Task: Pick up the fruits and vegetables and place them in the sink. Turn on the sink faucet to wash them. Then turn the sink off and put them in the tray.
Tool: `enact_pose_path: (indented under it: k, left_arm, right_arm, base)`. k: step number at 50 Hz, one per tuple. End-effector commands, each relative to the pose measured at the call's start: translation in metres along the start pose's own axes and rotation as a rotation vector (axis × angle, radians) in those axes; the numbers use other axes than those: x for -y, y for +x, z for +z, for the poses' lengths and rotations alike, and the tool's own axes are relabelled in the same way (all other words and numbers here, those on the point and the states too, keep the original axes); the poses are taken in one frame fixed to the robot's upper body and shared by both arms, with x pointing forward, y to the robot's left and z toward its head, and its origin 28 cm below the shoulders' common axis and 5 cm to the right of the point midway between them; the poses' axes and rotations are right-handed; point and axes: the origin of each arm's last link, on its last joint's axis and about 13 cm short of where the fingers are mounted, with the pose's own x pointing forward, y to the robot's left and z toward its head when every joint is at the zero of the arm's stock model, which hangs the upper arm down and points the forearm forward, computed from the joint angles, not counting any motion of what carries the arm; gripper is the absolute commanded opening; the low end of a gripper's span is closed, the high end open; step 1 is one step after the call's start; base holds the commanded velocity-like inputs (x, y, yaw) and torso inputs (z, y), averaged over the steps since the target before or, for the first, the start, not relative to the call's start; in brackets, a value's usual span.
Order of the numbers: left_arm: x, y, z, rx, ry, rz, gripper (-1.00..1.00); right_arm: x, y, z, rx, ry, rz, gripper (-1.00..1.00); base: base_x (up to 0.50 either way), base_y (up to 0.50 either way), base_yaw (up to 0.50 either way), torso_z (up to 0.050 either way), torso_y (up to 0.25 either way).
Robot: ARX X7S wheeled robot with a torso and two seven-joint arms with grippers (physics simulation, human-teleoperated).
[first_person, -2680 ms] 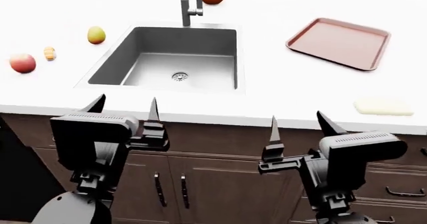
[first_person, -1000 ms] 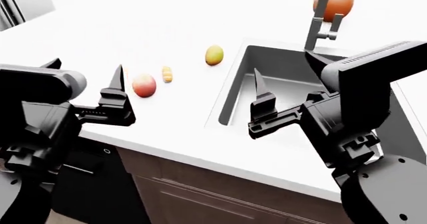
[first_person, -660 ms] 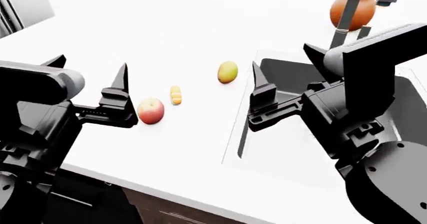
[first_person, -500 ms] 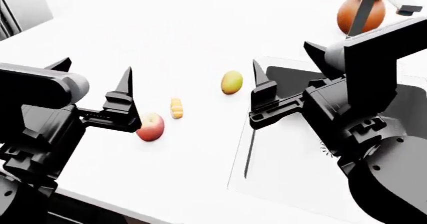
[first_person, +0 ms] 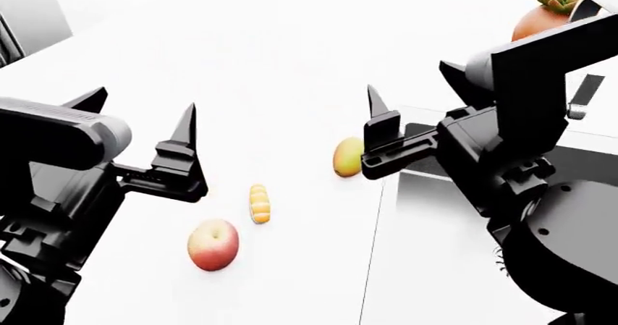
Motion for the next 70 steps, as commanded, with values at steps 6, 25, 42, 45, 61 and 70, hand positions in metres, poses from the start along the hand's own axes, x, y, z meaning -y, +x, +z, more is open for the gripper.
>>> enact_pose_path:
  k: [6, 25, 42, 45, 61, 70]
  left_arm:
    - [0.006, -0.008, -0.006, -0.015, 0.012, -0.043, 1.0]
    - [0.005, -0.008, -0.008, -0.019, 0.01, -0.05, 1.0]
    - [0.005, -0.009, -0.01, -0.029, 0.014, -0.045, 1.0]
    - [0.005, -0.009, -0.01, -0.029, 0.013, -0.045, 1.0]
    - [0.004, -0.009, -0.013, -0.032, 0.011, -0.045, 1.0]
    - [0.004, -0.01, -0.015, -0.036, 0.011, -0.044, 1.0]
  right_arm:
    - [-0.011, 0.043, -0.018, -0.16, 0.016, 0.044, 1.0]
    - [-0.016, 0.084, -0.04, -0.28, 0.045, 0.077, 1.0]
    - [-0.011, 0.103, -0.057, -0.508, 0.026, 0.06, 1.0]
    - [-0.011, 0.105, -0.063, -0.536, 0.024, 0.068, 1.0]
    - [-0.016, 0.13, -0.1, -0.663, 0.019, 0.077, 1.0]
    - [-0.018, 0.134, -0.117, -0.734, -0.002, 0.075, 1.0]
  base:
    - [0.0, 0.0, 0.0, 0.0, 0.0]
    - [0.0, 0.0, 0.0, 0.0, 0.0]
    - [0.0, 0.0, 0.0, 0.0, 0.0]
    - [0.0, 0.0, 0.0, 0.0, 0.0]
    - [0.0, 0.0, 0.0, 0.0, 0.0]
    - [0.0, 0.0, 0.0, 0.0, 0.0]
